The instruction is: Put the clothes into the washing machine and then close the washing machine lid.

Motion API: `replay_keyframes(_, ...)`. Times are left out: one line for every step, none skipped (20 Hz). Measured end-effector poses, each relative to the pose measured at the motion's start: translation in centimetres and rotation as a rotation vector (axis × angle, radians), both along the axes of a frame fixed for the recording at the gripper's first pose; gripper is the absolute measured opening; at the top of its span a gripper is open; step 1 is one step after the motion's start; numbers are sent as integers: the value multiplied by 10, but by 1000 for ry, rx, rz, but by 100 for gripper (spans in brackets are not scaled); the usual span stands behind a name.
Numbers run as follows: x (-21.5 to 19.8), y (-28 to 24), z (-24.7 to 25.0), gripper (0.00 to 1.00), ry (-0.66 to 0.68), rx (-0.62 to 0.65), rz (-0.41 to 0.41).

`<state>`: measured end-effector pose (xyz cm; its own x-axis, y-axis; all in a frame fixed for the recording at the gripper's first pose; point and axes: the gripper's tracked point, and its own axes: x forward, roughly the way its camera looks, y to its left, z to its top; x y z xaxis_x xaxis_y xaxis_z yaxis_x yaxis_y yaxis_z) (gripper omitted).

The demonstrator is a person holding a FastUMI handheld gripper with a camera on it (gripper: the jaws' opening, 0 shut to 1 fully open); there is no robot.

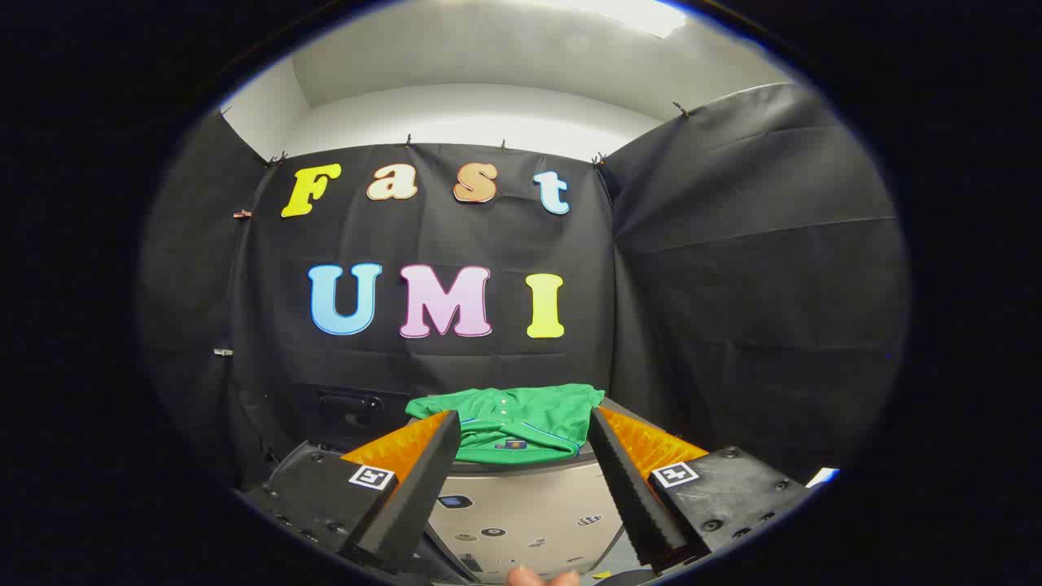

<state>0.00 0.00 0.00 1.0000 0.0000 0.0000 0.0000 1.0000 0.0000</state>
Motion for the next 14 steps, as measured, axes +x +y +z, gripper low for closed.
replay_keyframes(0, 1, -2, 99, 3, -3, 1)
replay_keyframes(1, 1, -2, 99, 6, -8, 1)
replay_keyframes(0, 1, -3, 99, 9, -11, 1)
replay_keyframes(0, 2, -3, 99, 9, -12, 3)
replay_keyframes(-1, 3, -3, 99, 9, -12, 5)
replay_keyframes(0, 4, -3, 99, 9, -14, 6)
replay_keyframes(0, 5, -3, 99, 9, -16, 7)
replay_keyframes(0, 5, -3, 99, 9, -18, 7)
replay_keyframes(-1, 6, -3, 99, 9, -19, 8)
replay_keyframes(-1, 6, -3, 99, 9, -19, 7)
replay_keyframes(-1, 6, -2, 99, 9, -20, 7)
replay_keyframes(-1, 7, -2, 99, 9, -20, 8)
replay_keyframes(-1, 7, -2, 99, 9, -20, 8)
replay_keyframes(-1, 8, -3, 99, 11, -19, 9)
